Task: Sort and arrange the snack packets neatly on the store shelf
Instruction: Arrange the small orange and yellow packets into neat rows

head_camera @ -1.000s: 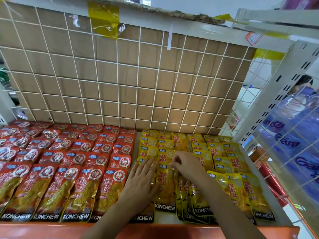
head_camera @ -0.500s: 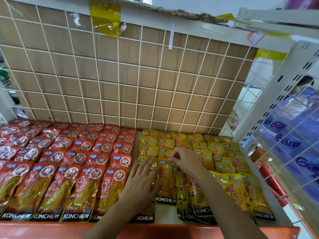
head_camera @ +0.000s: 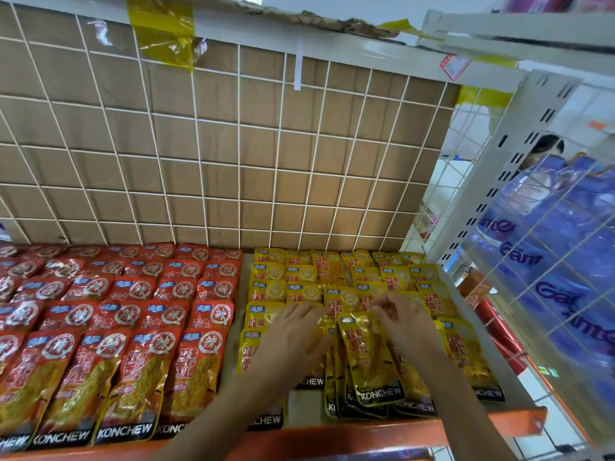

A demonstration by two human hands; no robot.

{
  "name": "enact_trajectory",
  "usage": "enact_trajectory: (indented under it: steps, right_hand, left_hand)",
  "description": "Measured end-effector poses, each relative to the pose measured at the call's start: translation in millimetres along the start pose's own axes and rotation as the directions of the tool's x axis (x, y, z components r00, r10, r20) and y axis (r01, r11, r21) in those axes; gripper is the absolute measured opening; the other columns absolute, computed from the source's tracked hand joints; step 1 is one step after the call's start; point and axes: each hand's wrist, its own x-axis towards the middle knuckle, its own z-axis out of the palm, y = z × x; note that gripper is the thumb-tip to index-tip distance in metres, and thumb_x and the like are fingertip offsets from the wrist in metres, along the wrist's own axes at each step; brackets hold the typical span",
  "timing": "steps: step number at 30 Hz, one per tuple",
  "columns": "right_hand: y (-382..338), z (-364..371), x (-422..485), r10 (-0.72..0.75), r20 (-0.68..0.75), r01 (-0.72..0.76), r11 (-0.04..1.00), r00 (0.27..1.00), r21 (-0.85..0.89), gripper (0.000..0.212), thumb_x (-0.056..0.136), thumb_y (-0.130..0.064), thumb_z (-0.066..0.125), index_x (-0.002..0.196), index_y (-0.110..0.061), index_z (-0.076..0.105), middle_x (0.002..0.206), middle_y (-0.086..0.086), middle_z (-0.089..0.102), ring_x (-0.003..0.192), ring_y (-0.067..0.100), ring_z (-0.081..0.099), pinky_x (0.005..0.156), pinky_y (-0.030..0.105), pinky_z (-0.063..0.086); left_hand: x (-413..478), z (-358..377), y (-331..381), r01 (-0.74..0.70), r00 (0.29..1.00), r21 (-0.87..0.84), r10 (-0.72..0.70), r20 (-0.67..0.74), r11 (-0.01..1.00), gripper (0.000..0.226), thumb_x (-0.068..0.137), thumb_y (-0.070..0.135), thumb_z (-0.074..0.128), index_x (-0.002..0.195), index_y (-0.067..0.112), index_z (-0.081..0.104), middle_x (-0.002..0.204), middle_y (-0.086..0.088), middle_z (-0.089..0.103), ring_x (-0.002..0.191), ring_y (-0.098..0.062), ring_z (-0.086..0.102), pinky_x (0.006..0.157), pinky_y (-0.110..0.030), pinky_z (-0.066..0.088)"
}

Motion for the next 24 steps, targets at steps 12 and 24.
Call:
enact_trajectory:
  steps: [12, 24]
  right_hand:
    - [17.5, 2.7, -18.4, -0.027, -0.043, 0.024, 0.998, 0.999, -0.055, 0.023, 0.089, -0.027, 0.059, 0.111, -0.020, 0.061, 0.108, -0.005, 0.063, 0.101, 0.014, 0.057, 0.077, 0.028, 0.045]
    - [27.7, 7.9, -21.5, -0.103, -0.117, 0.101, 0.995, 0.988, -0.024, 0.019, 0.082, -0.009, 0.064, 0.101, -0.012, 0.066, 0.101, 0.002, 0.066, 0.096, 0.023, 0.059, 0.075, 0.032, 0.047]
  left_hand:
    - [47.7, 11.4, 19.8, 0.041, 0.944, 0.077, -0.064, 0.323, 0.996, 0.080, 0.071, 0.066, 0.062, 0.136, 0.025, 0.039, 0.139, 0.003, 0.037, 0.131, -0.021, 0.028, 0.109, -0.038, 0.025]
    - [49.5, 7.1, 22.9, 0.093, 0.995, -0.480, -0.058, 0.087, 0.873, 0.010, 0.087, 0.022, 0.064, 0.092, 0.021, 0.055, 0.084, 0.013, 0.054, 0.073, 0.001, 0.048, 0.062, -0.008, 0.038]
